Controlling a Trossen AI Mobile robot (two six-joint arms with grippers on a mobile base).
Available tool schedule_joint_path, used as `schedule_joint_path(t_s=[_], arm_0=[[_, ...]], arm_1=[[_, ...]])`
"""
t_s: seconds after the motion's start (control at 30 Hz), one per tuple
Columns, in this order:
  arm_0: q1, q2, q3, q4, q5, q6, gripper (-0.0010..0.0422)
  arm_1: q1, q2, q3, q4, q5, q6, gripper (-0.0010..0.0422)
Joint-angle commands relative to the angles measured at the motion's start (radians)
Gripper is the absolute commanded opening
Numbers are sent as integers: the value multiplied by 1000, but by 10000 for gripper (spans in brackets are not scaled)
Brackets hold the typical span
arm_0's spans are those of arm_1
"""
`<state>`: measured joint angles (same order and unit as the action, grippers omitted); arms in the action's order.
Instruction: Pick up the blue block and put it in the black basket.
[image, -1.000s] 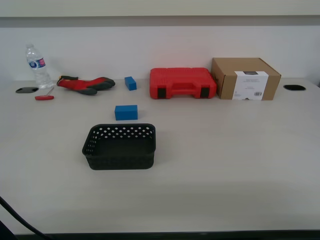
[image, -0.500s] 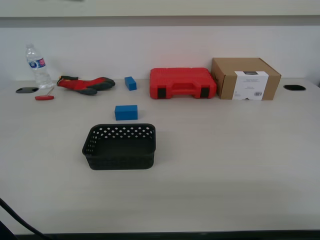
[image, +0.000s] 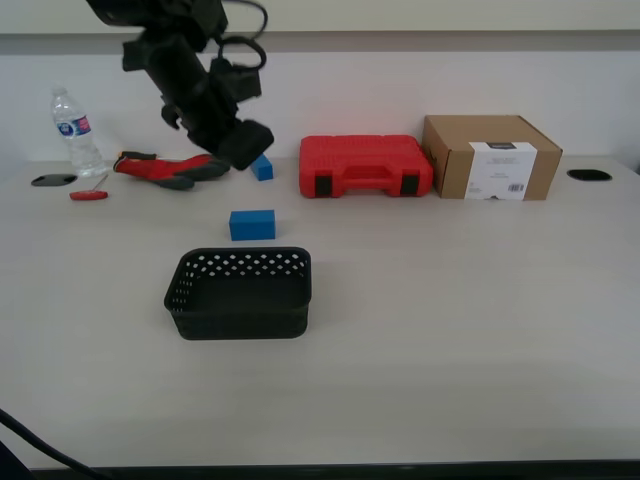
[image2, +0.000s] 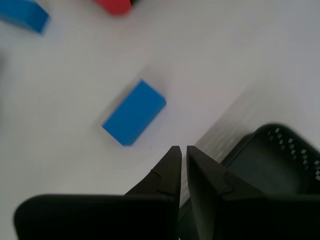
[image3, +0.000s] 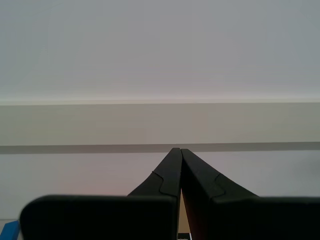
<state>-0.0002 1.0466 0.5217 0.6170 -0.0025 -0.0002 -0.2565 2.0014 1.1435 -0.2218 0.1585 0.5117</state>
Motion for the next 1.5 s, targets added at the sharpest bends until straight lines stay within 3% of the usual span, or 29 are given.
schedule_joint_path(t_s=[0.03, 0.1, 0.27, 0.33, 0.43, 0.6, 0.83, 1.0, 1.2, 1.27, 1.33, 1.47, 1.5], arm_0=[[0, 0, 1, 2, 0, 0, 0], [0, 0, 1, 2, 0, 0, 0], [0, 0, 1, 2, 0, 0, 0], [0, 0, 1, 0, 0, 0, 0], [0, 0, 1, 2, 0, 0, 0], [0, 0, 1, 2, 0, 0, 0], [0, 0, 1, 2, 0, 0, 0], [0, 0, 1, 2, 0, 0, 0], [0, 0, 1, 3, 0, 0, 0], [0, 0, 1, 1, 0, 0, 0], [0, 0, 1, 1, 0, 0, 0], [0, 0, 1, -1, 0, 0, 0], [0, 0, 1, 0, 0, 0, 0]], arm_1=[[0, 141, 121, -132, -21, 24, 60], [0, 214, 191, -204, -22, 38, 113], [0, 317, 319, -254, -30, 78, 300], [0, 318, 341, -249, -73, 130, 331], [0, 317, 369, -247, -98, 249, 321], [5, 317, 394, -209, -95, 424, 238], [14, 317, 394, -151, -95, 454, 127], [25, 317, 394, -145, -82, 449, 114], [28, 347, 394, -125, -50, 435, 181], [28, 388, 397, -125, -63, 421, 228], [24, 427, 402, -131, -131, 441, 283], [23, 490, 442, -119, -166, 423, 413], [23, 498, 458, -117, -195, 423, 402]])
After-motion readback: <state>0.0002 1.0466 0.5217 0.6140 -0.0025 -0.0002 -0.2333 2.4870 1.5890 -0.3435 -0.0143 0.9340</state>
